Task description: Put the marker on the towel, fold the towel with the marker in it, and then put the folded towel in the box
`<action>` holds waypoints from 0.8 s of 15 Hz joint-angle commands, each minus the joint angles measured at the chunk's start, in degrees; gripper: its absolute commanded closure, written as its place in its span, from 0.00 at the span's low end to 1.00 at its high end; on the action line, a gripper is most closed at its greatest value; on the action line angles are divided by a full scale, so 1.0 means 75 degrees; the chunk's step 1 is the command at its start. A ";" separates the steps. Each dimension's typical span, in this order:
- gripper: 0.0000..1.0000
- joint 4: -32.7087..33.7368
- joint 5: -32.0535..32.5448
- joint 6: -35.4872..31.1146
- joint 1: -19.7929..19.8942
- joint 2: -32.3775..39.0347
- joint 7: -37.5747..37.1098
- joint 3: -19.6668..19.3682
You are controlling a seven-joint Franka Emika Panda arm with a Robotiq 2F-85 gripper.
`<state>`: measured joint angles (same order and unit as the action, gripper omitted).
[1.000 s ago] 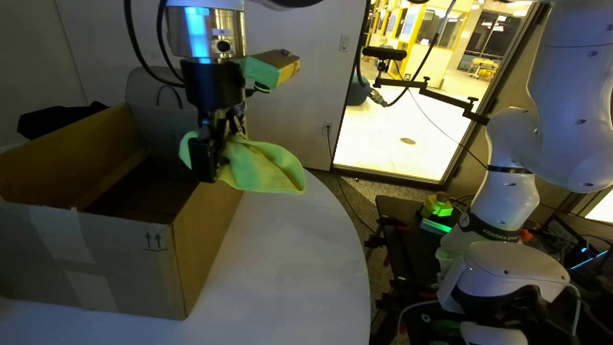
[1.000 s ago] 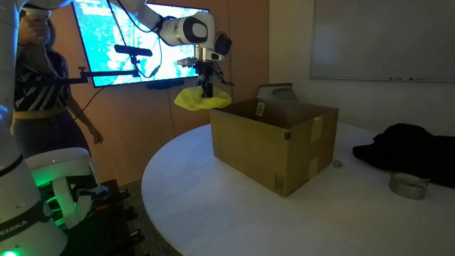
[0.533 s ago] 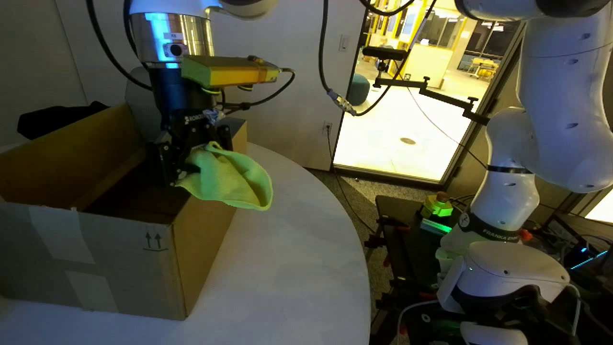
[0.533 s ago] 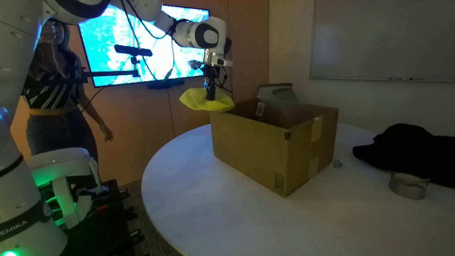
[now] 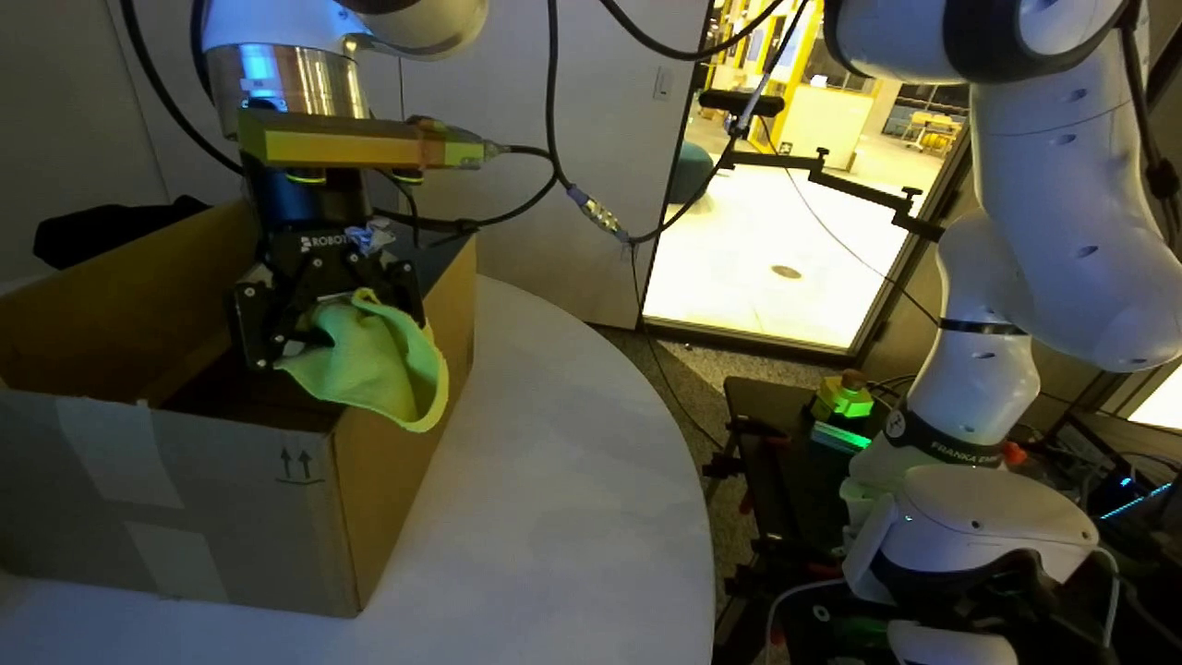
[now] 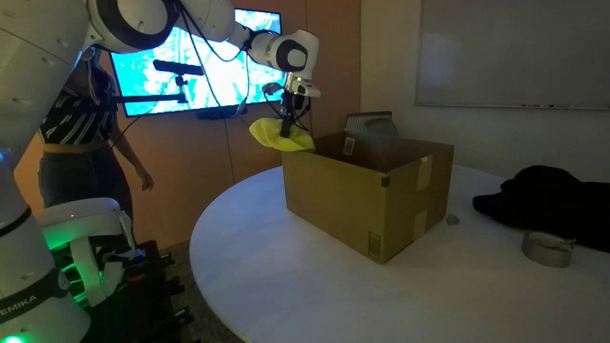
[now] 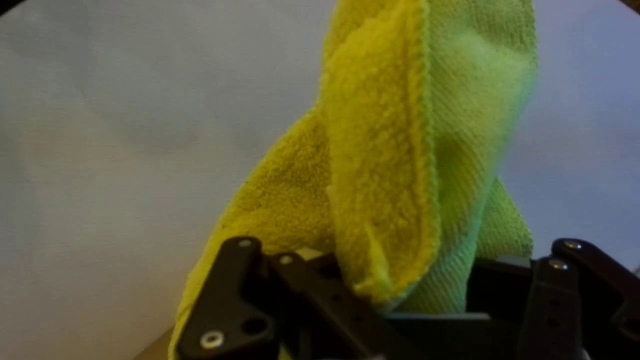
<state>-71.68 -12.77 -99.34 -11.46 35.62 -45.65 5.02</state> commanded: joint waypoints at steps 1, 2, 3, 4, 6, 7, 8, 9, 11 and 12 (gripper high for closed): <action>0.99 0.1385 -0.0362 0.0613 -0.0023 0.0791 -0.0724 -0.0034; 0.99 0.1613 -0.0397 0.0694 -0.0036 0.0929 -0.0855 -0.0021; 0.99 0.1894 -0.0432 0.0783 -0.0045 0.1077 -0.0964 0.0002; 0.99 0.2153 -0.0445 0.0859 -0.0068 0.1216 -0.1105 0.0009; 0.99 0.2652 -0.0302 0.0951 -0.0195 0.1462 -0.1555 -0.0070; 0.99 0.2906 -0.0169 0.1051 -0.0266 0.1581 -0.1708 -0.0106; 0.99 0.3164 0.0158 0.1263 -0.0393 0.1688 -0.1695 -0.0191; 0.99 0.3529 0.0568 0.1706 -0.0506 0.1832 -0.1553 -0.0246; 0.99 0.4024 0.1294 0.2317 -0.0700 0.2030 -0.1276 -0.0388; 0.99 0.4254 0.1586 0.2559 -0.0766 0.2139 -0.1136 -0.0426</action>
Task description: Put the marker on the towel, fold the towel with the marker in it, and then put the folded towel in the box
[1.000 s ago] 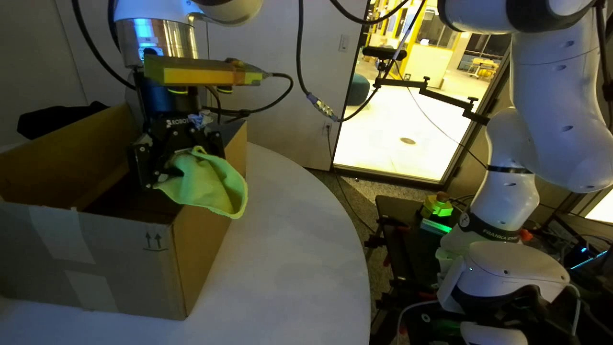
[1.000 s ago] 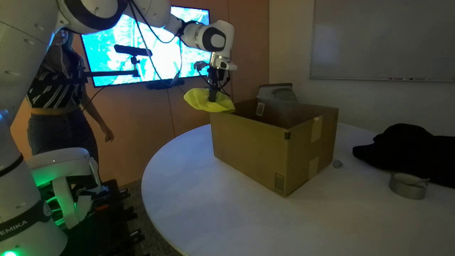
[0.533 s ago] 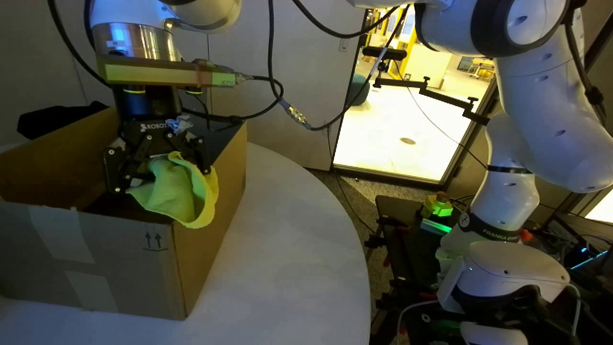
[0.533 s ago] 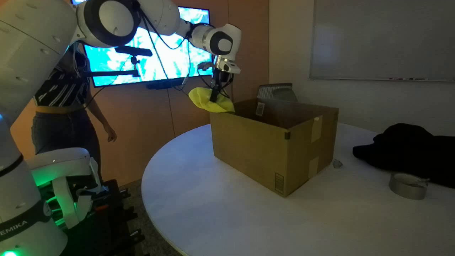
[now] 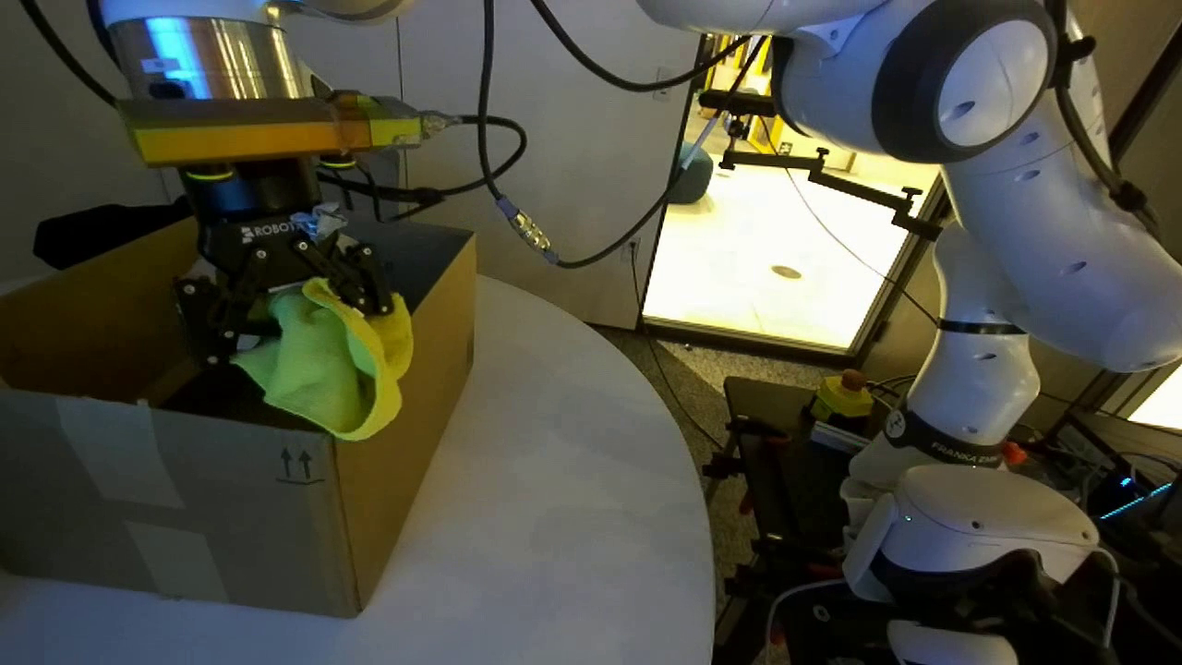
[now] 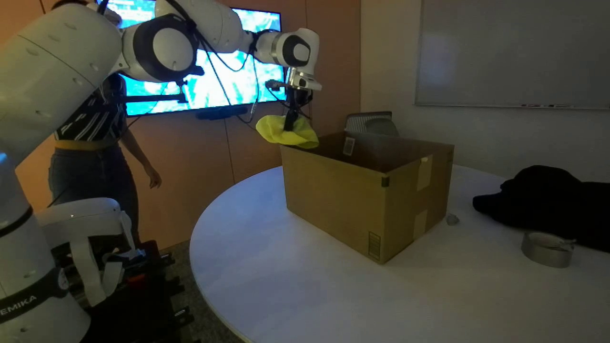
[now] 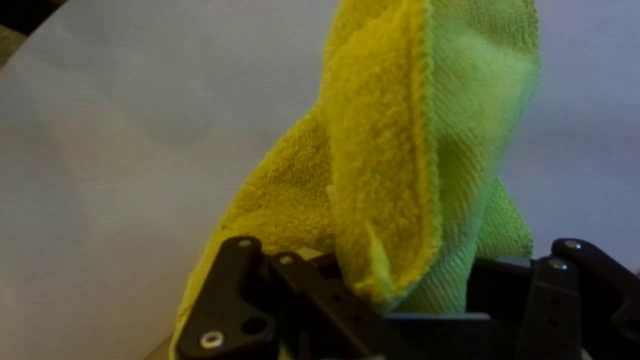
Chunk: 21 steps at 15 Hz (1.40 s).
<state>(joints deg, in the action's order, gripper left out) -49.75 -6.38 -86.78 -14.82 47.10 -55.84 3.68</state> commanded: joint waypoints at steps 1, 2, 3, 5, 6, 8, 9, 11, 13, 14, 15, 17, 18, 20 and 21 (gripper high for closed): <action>0.99 0.1511 0.1004 0.1036 -0.0392 0.0704 0.0442 -0.0271; 0.99 0.1564 0.1186 0.1083 -0.0461 0.0736 0.0680 -0.0372; 0.99 0.1724 0.1353 0.1042 -0.0514 0.0836 0.0902 -0.0397; 0.99 0.2086 0.1536 0.0897 -0.0547 0.1057 0.1111 -0.0487; 0.99 0.2258 0.1590 0.0844 -0.0546 0.1166 0.1206 -0.0522; 0.99 0.2423 0.1625 0.0461 -0.0433 0.1270 0.1426 -0.0469; 0.99 0.2525 0.1615 0.0240 -0.0409 0.1328 0.1438 -0.0488; 0.99 0.2673 0.1571 -0.0317 -0.0310 0.1454 0.1409 -0.0486; 0.99 0.2731 0.1631 -0.0697 -0.0250 0.1571 0.1253 -0.0573; 0.71 0.2713 0.1644 -0.0803 -0.0209 0.1608 0.1230 -0.0606; 0.70 0.2689 0.1675 -0.0836 -0.0198 0.1635 0.1240 -0.0658; 0.57 0.2625 0.1676 -0.0830 -0.0164 0.1645 0.1335 -0.0692; 0.48 0.2589 0.1720 -0.0775 -0.0180 0.1634 0.1327 -0.0741; 0.34 0.2526 0.1718 -0.0723 -0.0204 0.1567 0.1334 -0.0751; 0.25 0.2477 0.1735 -0.0641 -0.0252 0.1478 0.1367 -0.0750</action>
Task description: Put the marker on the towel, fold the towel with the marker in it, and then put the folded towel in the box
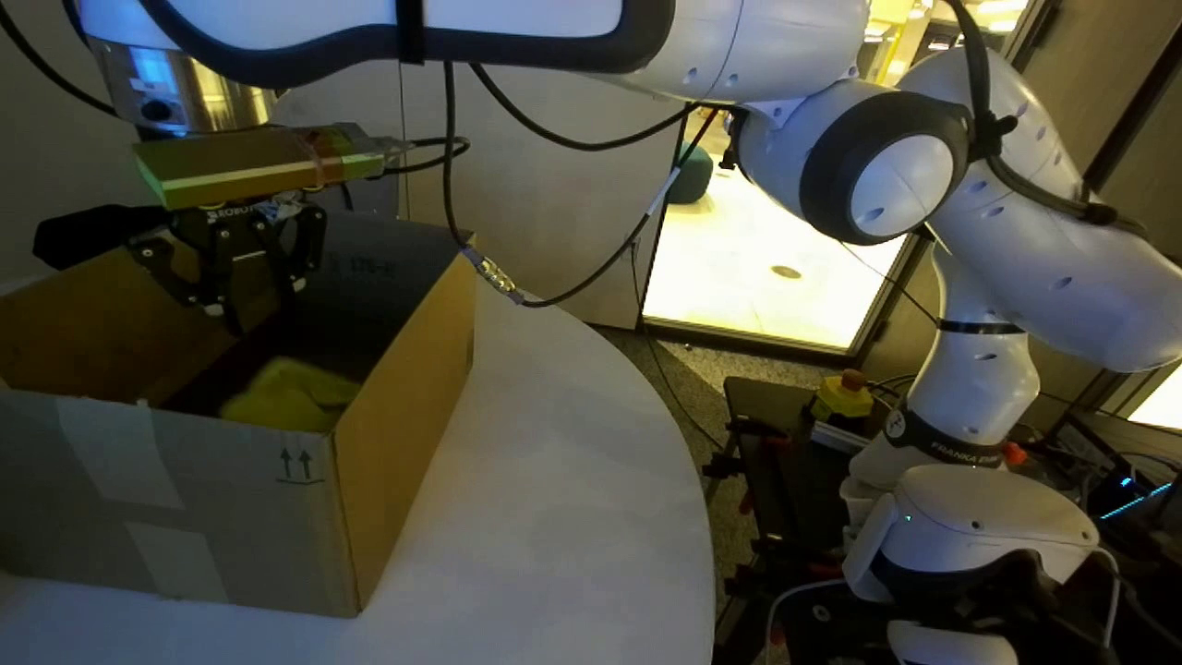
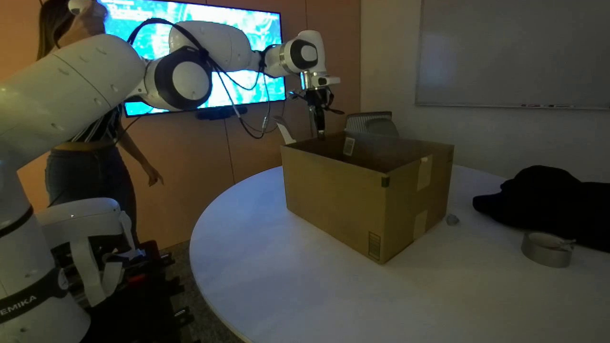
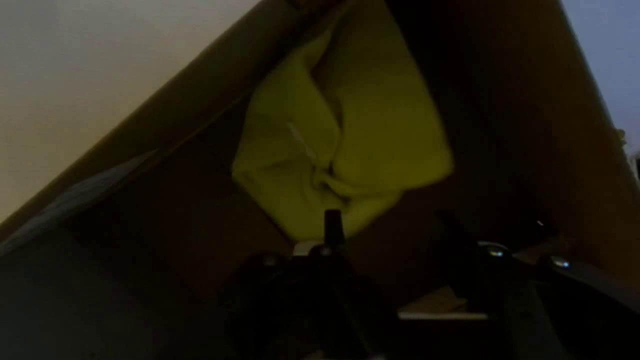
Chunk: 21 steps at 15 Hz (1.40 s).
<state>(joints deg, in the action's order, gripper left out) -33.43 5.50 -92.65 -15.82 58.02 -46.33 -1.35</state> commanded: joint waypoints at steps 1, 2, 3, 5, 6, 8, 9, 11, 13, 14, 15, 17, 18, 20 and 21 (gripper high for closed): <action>0.19 0.0276 0.0177 0.0208 -0.0166 -0.0053 0.0085 -0.0091; 0.10 0.0254 0.0171 0.0290 -0.0213 -0.0138 0.0066 -0.0078; 0.04 0.0180 0.0169 0.0516 -0.0305 -0.0324 0.0053 -0.0059; 0.00 0.0051 0.0061 0.1107 -0.0459 -0.0705 -0.0042 0.0022; 0.00 -0.0004 0.0078 0.1476 -0.0536 -0.0905 0.0056 0.0034; 0.00 -0.0187 -0.0073 0.2308 -0.0649 -0.1398 0.0089 0.0161; 0.00 -0.0296 -0.0092 0.2753 -0.0701 -0.1639 0.0099 0.0193; 0.00 -0.0540 -0.0040 0.3527 -0.0815 -0.2082 -0.0129 0.0160; 0.00 -0.0840 -0.0069 0.3886 -0.0819 -0.2425 -0.0290 0.0142; 0.00 -0.1037 -0.0122 0.3980 -0.0769 -0.2626 -0.0341 0.0154; 0.00 -0.1280 -0.0166 0.3963 -0.0731 -0.2812 -0.0534 0.0138; 0.00 -0.1931 -0.0224 0.3741 -0.0619 -0.3250 -0.0657 0.0134; 0.00 -0.2318 -0.0207 0.3606 -0.0576 -0.3489 -0.0791 0.0099; 0.00 -0.3084 -0.0345 0.3225 -0.0399 -0.3948 -0.0813 0.0139; 0.00 -0.3413 -0.0445 0.2956 -0.0314 -0.4139 -0.0843 0.0156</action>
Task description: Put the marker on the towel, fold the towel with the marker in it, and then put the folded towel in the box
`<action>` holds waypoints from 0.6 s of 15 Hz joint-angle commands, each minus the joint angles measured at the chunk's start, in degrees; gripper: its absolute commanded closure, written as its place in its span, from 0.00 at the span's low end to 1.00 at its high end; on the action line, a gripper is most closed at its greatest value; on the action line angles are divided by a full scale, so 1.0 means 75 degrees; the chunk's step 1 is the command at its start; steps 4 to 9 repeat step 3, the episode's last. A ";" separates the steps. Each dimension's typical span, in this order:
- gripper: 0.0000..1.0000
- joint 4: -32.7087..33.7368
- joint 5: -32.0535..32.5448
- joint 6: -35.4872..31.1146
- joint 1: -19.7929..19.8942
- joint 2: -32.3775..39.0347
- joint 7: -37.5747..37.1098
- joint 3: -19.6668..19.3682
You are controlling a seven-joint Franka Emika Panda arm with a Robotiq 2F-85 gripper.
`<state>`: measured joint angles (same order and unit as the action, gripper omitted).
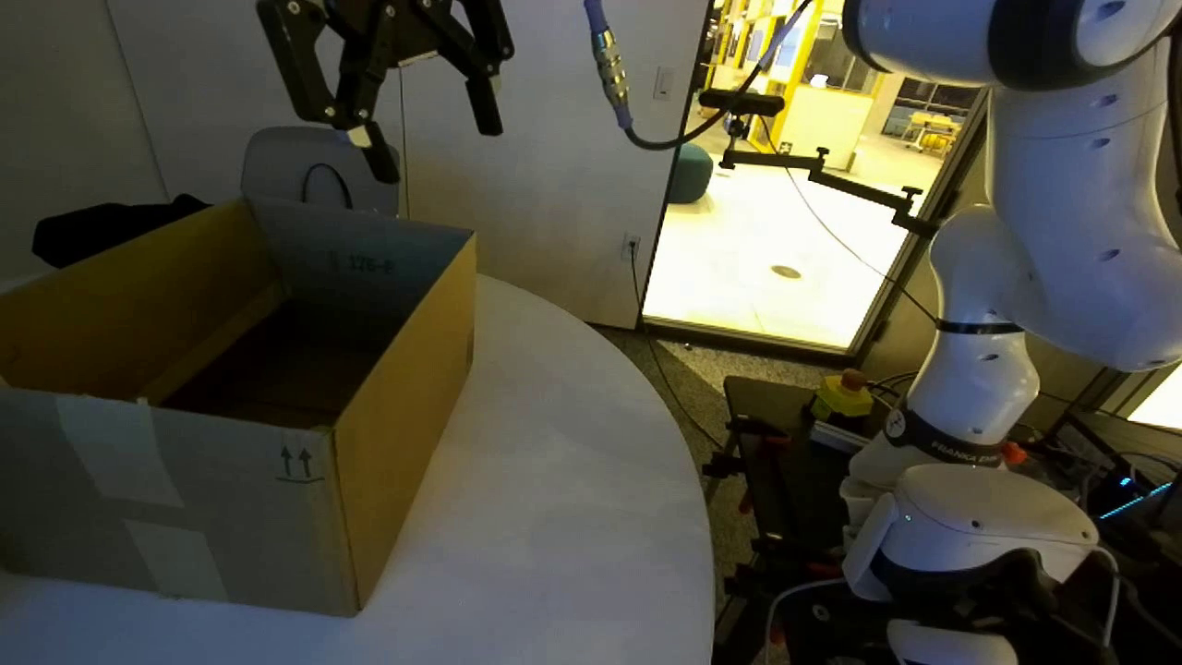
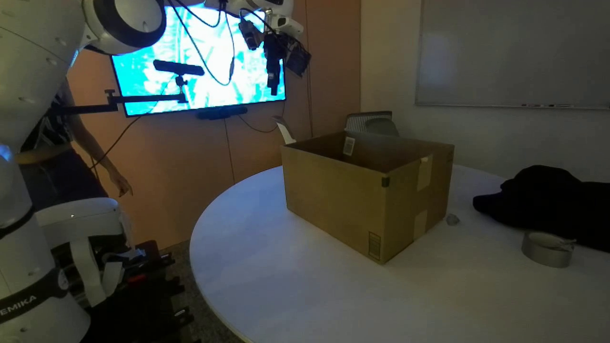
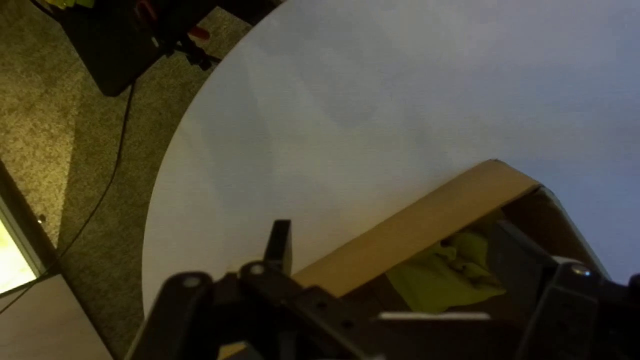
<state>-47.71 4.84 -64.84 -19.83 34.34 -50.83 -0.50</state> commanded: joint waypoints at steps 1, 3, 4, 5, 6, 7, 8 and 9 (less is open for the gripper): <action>0.00 -0.0330 -0.0081 -0.0193 0.0075 -0.0192 -0.0026 0.0000; 0.00 -0.0503 -0.0104 -0.0251 0.0135 -0.0284 -0.0021 -0.0001; 0.00 -0.0503 -0.0104 -0.0251 0.0135 -0.0284 -0.0021 -0.0001; 0.00 -0.0503 -0.0104 -0.0251 0.0135 -0.0284 -0.0021 -0.0001; 0.00 -0.0503 -0.0104 -0.0251 0.0135 -0.0284 -0.0021 -0.0001; 0.00 -0.0503 -0.0104 -0.0251 0.0135 -0.0284 -0.0021 -0.0001; 0.00 -0.0503 -0.0104 -0.0251 0.0135 -0.0284 -0.0021 -0.0001; 0.00 -0.0503 -0.0104 -0.0251 0.0135 -0.0284 -0.0021 -0.0001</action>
